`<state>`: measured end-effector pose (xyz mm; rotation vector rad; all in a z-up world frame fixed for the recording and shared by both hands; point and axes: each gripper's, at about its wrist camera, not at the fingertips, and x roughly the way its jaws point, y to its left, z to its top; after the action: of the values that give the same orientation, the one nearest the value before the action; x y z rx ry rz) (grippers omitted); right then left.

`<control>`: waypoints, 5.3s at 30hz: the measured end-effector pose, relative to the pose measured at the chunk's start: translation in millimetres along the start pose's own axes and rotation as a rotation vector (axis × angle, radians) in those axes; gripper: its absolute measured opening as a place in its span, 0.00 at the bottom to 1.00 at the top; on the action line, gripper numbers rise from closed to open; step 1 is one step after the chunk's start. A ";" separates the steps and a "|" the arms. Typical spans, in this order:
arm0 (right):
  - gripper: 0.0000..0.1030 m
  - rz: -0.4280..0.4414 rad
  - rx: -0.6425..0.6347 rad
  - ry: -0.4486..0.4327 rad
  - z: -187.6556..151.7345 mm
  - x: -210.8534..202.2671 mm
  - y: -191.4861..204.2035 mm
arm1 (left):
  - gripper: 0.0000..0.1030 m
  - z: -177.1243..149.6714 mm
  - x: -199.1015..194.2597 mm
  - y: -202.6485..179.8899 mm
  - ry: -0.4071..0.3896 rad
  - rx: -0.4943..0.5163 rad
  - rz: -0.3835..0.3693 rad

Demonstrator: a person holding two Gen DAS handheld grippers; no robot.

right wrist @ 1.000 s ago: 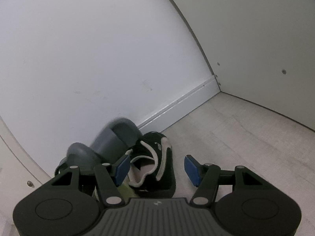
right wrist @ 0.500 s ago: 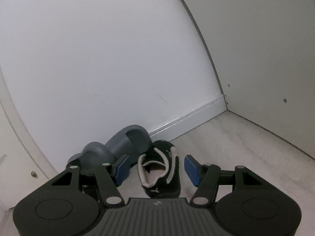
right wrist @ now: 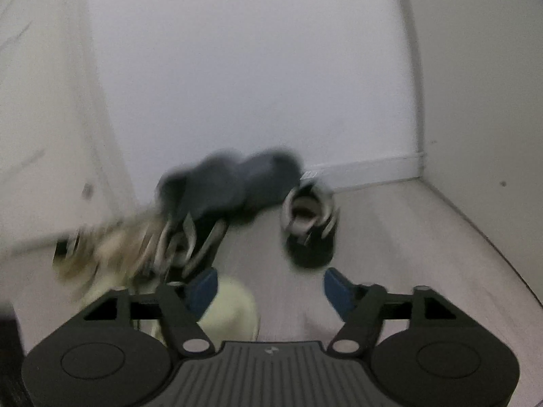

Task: Organize scattered shoes

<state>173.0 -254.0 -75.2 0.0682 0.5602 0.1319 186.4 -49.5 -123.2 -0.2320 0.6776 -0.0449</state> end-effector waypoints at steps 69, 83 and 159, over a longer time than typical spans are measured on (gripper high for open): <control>0.16 -0.181 0.274 0.480 -44.1 79.7 -7.1 | 0.40 25.4 -96.6 118.8 -0.081 -0.080 0.090; 0.52 -0.215 0.198 0.042 -6.8 82.3 7.5 | 0.41 27.2 -88.9 117.6 -0.050 -0.084 0.097; 0.60 -0.130 0.639 0.213 -26.4 89.5 -7.5 | 0.45 26.1 -78.8 113.5 -0.027 -0.061 0.050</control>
<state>234.7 -247.8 -145.3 0.6436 0.8013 -0.1738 137.4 75.2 -80.8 -0.2735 0.6579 0.0271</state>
